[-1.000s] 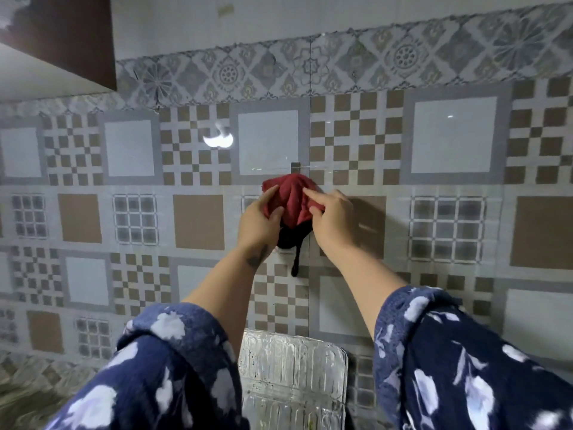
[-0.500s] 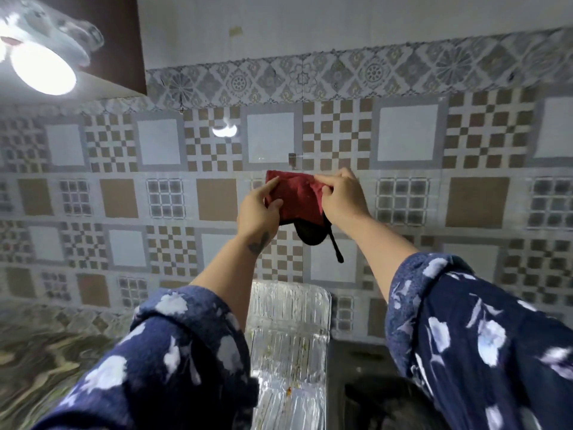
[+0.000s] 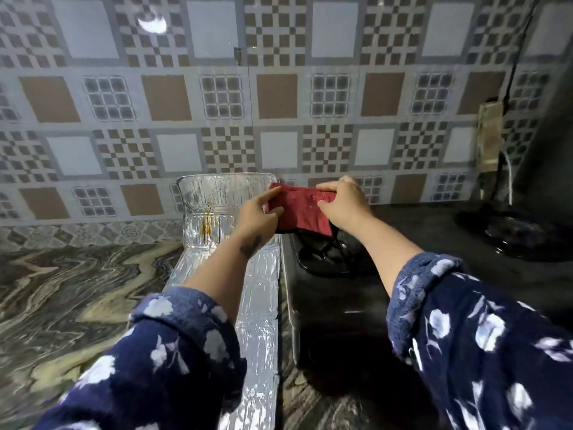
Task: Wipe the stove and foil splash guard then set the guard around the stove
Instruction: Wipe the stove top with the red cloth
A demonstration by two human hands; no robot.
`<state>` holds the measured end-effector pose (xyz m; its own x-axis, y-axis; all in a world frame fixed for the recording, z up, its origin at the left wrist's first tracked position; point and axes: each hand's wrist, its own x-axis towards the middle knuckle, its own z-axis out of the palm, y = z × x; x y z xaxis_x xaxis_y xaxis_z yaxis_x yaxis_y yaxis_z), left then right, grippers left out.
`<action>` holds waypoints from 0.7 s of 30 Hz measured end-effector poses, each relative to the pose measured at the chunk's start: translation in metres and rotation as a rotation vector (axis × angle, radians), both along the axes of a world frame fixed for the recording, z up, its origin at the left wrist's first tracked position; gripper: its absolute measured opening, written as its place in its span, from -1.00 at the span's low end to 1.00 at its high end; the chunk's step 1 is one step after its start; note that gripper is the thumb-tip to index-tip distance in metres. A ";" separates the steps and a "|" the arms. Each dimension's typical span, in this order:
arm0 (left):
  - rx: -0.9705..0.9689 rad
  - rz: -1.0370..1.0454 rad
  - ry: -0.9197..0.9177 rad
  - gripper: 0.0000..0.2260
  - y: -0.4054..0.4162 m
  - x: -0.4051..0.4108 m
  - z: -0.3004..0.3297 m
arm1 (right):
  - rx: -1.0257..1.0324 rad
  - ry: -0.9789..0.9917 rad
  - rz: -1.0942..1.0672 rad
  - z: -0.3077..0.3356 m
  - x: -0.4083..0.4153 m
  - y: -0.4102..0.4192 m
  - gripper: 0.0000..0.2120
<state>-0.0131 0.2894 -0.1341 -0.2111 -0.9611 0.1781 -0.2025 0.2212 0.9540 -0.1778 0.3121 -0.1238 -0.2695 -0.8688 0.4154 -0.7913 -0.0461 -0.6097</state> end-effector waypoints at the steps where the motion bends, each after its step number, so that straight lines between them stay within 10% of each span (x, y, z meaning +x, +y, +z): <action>1: 0.027 -0.018 -0.017 -0.56 0.011 0.001 -0.011 | 0.041 0.003 -0.015 -0.011 -0.001 0.013 -0.70; 11: -0.003 -0.157 -0.443 -0.63 0.068 0.003 -0.082 | 0.325 -0.001 -0.077 -0.096 -0.010 0.096 -0.70; 14: -0.064 -0.133 -0.579 -0.65 0.064 0.004 -0.086 | 0.368 0.388 -0.092 -0.102 -0.008 0.098 -0.71; 21: -0.128 0.048 -0.695 -0.68 0.047 0.016 -0.096 | 0.295 0.429 0.306 -0.121 0.034 0.077 -0.53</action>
<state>0.0033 0.3368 -0.2304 -0.2747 -0.9527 0.1299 -0.7678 0.2987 0.5669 -0.1441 0.3889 -0.2451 0.1494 -0.9755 0.1614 -0.9469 -0.1882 -0.2609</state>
